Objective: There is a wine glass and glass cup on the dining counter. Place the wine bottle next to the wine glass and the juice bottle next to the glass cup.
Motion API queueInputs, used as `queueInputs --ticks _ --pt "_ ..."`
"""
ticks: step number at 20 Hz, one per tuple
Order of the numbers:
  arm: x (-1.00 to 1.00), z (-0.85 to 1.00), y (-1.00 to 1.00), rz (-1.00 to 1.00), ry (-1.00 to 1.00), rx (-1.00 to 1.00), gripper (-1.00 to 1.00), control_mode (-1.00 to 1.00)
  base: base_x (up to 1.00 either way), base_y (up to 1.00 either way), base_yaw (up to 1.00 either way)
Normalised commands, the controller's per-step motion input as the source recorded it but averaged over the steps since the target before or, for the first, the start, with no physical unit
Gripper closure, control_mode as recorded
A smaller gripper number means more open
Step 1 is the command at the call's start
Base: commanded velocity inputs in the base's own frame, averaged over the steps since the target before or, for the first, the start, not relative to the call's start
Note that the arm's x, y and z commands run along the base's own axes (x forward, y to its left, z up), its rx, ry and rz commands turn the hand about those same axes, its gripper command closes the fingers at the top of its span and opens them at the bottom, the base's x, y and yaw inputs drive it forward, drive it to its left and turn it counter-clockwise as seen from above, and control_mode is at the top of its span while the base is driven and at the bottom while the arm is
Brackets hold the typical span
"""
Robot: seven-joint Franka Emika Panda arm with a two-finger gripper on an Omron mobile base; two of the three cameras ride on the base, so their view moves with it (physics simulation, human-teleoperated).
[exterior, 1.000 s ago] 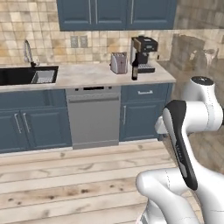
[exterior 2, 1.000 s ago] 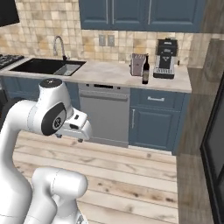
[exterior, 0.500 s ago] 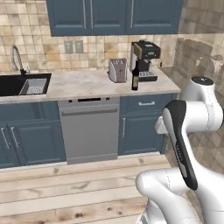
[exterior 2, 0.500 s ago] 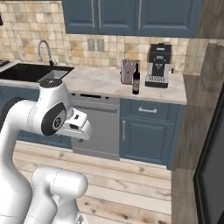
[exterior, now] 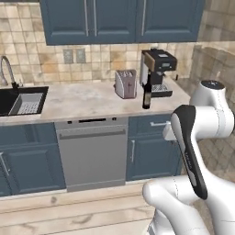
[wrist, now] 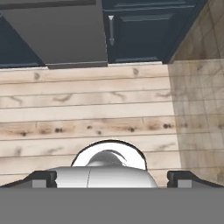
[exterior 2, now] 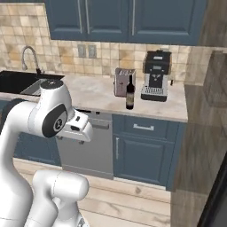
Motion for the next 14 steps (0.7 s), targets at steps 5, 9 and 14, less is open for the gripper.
queueInputs --ticks 5,9,14 --pt "0.0 0.0 0.0 0.0 0.0 0.0 -1.0 1.0 0.73 -0.25 0.0" --pt "0.0 0.0 0.0 0.0 0.0 0.0 -1.0 1.0 0.73 -0.26 0.0" --pt "0.0 0.0 0.0 0.0 0.0 0.0 -1.0 1.0 0.6 -0.18 0.0"
